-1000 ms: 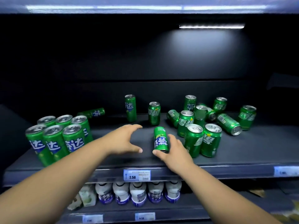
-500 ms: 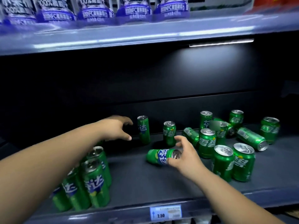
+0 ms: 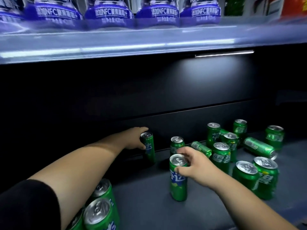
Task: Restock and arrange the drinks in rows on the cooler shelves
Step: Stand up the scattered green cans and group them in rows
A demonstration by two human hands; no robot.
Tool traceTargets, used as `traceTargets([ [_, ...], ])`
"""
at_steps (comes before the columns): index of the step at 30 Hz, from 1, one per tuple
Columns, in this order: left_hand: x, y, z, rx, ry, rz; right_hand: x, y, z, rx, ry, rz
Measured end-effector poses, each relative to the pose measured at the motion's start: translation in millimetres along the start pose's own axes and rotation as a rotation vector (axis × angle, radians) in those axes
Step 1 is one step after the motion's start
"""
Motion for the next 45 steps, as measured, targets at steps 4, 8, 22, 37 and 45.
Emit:
traceTargets([
  [4,-15.0,-10.1,0.2,0.039,-0.044,0.062,3.9,-7.9,-5.0,-0.086,-0.020,-0.042],
  [8,-26.1,-14.3,-0.7,0.077,-0.055,0.058,8.9,-11.8,-2.3,-0.151,-0.033,-0.048],
  [22,48.8,13.3,-31.7,-0.081,-0.131,0.096,7.7,-6.5,-4.2,-0.175,-0.100,-0.017],
  [37,181.8,17.8,-60.4,-0.103,0.092,0.110,26.7,-51.0,23.8,-0.246,-0.108,0.420],
  [45,221.8,18.7,-79.9,-0.110,0.166,0.101,49.5,-58.3,29.9,-0.235,-0.097,0.565],
])
Point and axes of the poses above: each hand's wrist, its own x-axis away from the middle knuckle, its own y-axis out of the back of the hand, z = x × y, the point moved 1 cm from there along -x, towards the middle knuckle, and after that the axes turned 14 degrees about -x, right-handed, at the moved point
